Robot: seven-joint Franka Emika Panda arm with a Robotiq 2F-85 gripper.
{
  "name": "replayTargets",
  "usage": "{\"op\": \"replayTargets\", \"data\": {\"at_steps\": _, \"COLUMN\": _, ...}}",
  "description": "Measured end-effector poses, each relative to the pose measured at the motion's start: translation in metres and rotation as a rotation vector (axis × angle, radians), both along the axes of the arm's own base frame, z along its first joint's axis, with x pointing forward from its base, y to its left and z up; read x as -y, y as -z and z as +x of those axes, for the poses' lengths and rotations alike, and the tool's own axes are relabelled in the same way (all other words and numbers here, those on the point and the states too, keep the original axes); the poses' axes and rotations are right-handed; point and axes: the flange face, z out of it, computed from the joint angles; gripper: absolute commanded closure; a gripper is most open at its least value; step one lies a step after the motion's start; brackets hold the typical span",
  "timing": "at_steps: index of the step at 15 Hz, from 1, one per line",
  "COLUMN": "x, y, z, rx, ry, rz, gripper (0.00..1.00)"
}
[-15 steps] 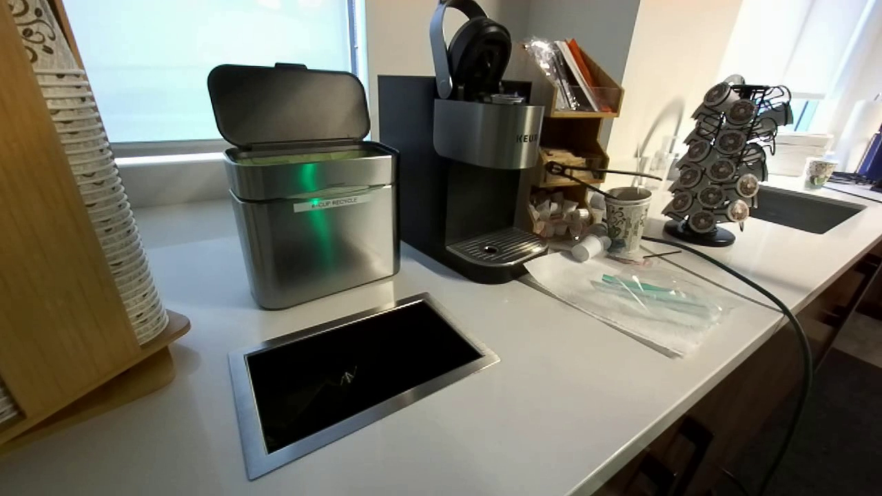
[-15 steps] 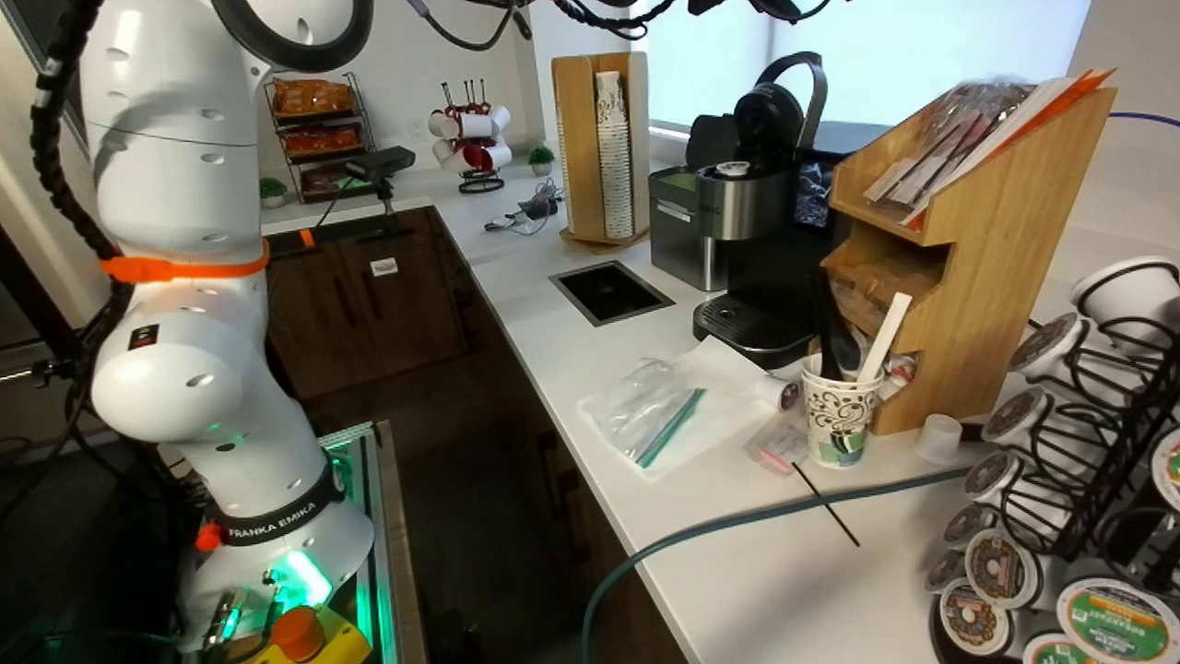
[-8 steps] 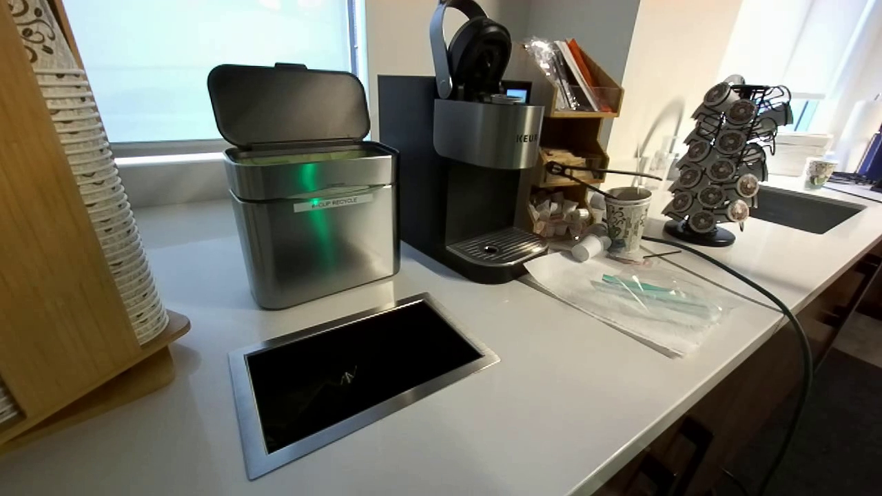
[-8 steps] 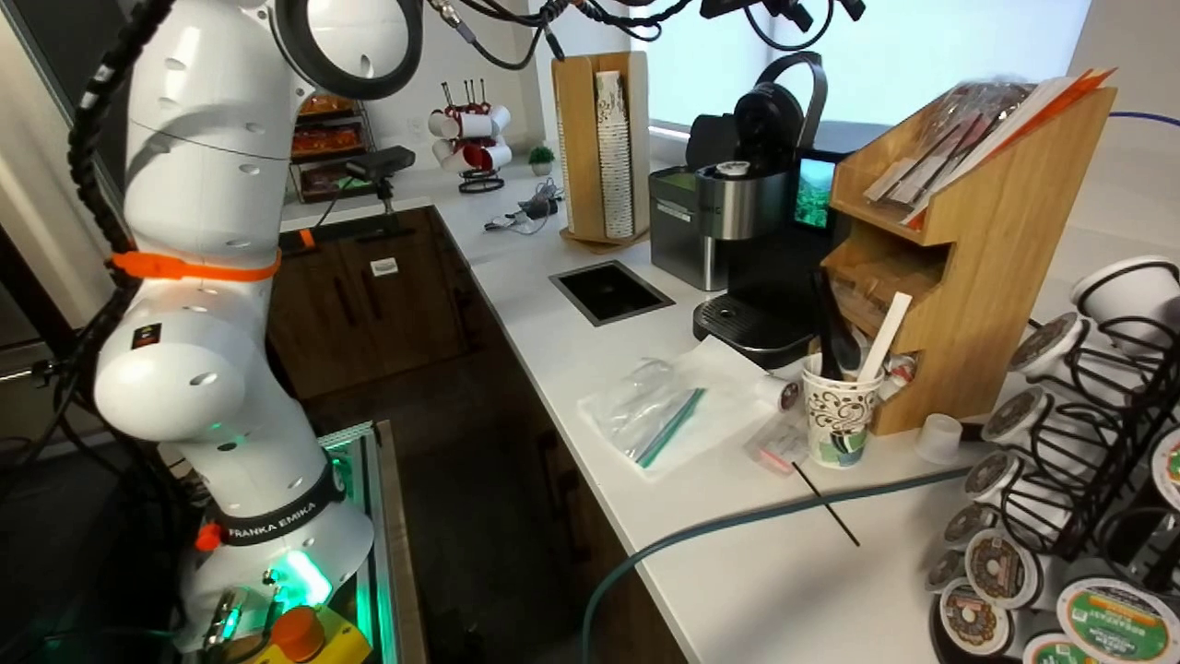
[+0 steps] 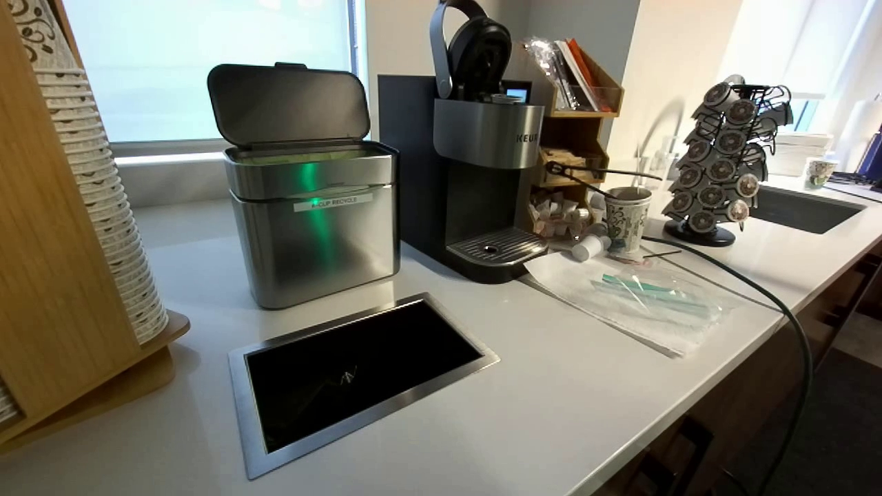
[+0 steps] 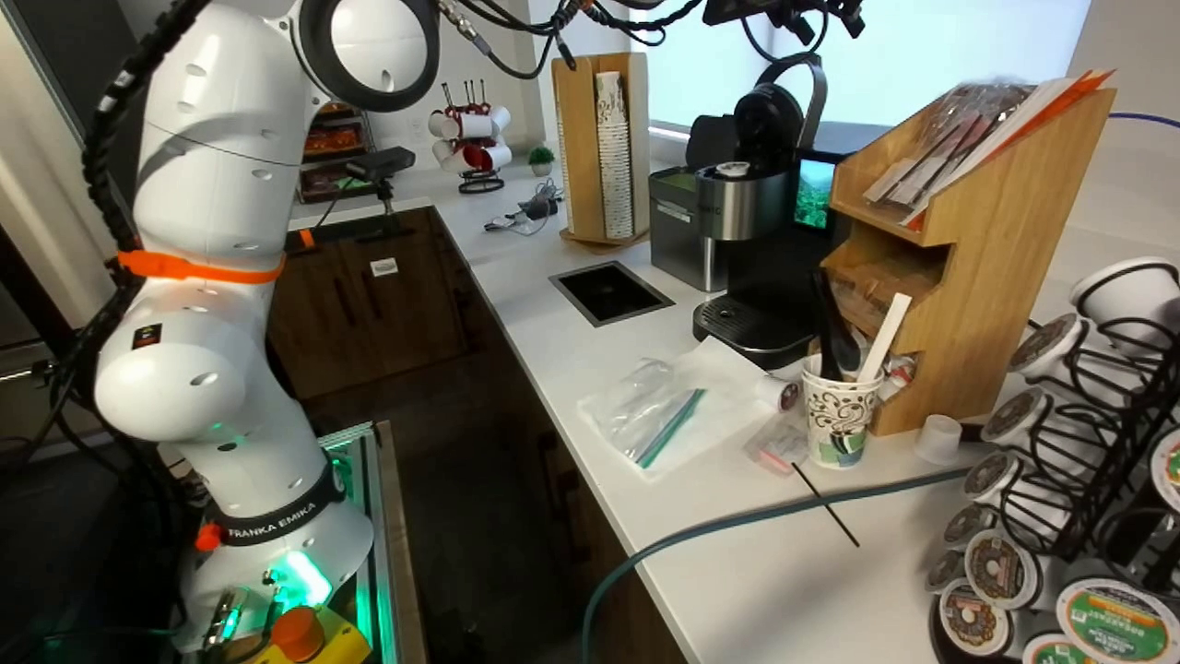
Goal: Close the coffee marker
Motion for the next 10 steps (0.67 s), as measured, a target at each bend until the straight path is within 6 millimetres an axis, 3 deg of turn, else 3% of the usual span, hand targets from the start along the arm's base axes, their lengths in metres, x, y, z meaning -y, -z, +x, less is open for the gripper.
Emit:
{"op": "replayTargets", "data": {"at_steps": 5, "x": 0.001, "y": 0.001, "z": -0.003, "rx": -0.043, "ry": 0.012, "rz": -0.003, "gripper": 0.00}}
{"op": "replayTargets", "data": {"at_steps": 10, "x": 0.003, "y": -0.012, "z": -0.017, "rx": -0.110, "ry": 0.032, "rz": 0.006, "gripper": 0.00}}
